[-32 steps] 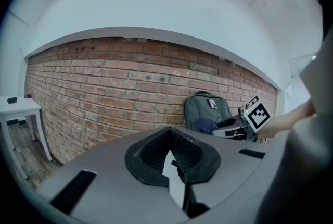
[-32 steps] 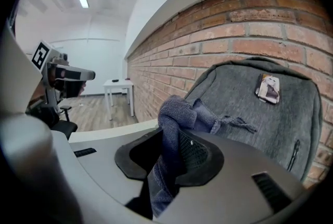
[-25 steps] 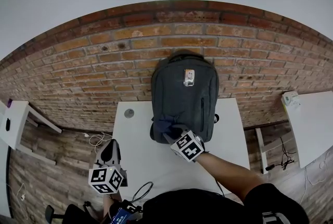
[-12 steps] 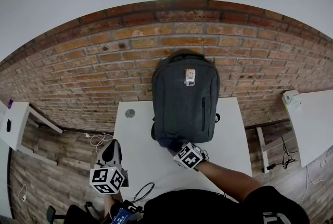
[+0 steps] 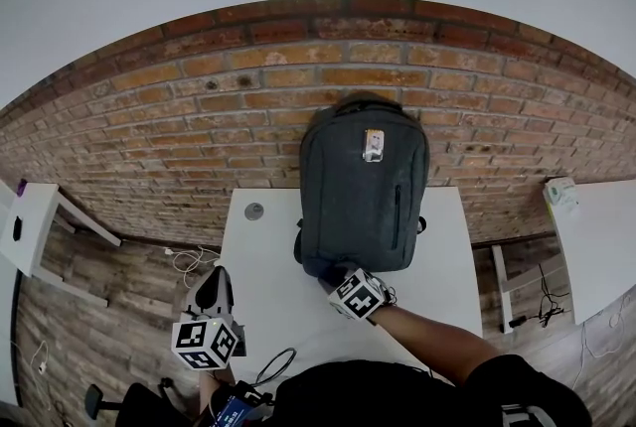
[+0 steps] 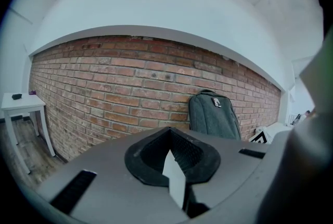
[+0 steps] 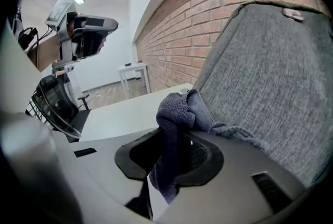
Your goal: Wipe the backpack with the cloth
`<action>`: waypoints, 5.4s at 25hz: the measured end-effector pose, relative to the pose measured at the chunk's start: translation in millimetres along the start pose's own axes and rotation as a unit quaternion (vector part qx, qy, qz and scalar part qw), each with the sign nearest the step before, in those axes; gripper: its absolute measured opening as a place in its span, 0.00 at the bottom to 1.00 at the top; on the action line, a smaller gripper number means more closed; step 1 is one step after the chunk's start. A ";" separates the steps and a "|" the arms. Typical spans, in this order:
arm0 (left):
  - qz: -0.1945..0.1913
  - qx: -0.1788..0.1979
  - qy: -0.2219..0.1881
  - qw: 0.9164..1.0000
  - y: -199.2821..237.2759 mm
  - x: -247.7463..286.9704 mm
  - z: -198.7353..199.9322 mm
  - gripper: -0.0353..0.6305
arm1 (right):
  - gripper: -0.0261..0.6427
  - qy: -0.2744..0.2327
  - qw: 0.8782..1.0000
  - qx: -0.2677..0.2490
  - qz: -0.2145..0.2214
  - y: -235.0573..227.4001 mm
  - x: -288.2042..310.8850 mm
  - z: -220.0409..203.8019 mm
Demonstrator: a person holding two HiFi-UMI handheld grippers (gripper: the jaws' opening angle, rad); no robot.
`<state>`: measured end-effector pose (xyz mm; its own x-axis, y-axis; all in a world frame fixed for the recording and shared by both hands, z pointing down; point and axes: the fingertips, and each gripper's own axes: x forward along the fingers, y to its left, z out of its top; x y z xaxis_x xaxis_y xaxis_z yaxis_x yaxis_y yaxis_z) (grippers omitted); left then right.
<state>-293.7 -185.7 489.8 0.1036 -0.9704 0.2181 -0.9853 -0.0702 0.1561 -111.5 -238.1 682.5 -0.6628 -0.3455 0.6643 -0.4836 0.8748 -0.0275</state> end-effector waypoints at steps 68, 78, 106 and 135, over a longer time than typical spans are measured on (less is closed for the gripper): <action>0.008 -0.018 0.006 1.000 9.5 -6.1 -14.0 0.04 | 0.17 -0.129 0.979 0.115 -0.111 -117.6 -21.6 246.0; 0.020 -0.022 0.003 1.000 20.0 -16.1 -15.2 0.04 | 0.17 -0.045 0.992 0.067 -0.095 -56.7 27.1 167.9; 0.000 -0.020 0.000 1.000 7.3 -11.7 -14.0 0.04 | 0.17 -0.023 0.992 0.096 -0.084 -25.3 -9.2 31.3; -0.066 0.019 -0.007 0.998 -56.0 33.9 9.2 0.04 | 0.17 -0.142 0.924 0.155 -0.321 -149.9 -218.6 -42.3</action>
<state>-236.3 -216.8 479.6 0.2305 -0.9553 0.1853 -0.9678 -0.2052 0.1461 130.1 -279.3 573.0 -0.2854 -0.8726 0.3964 -0.9399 0.3357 0.0623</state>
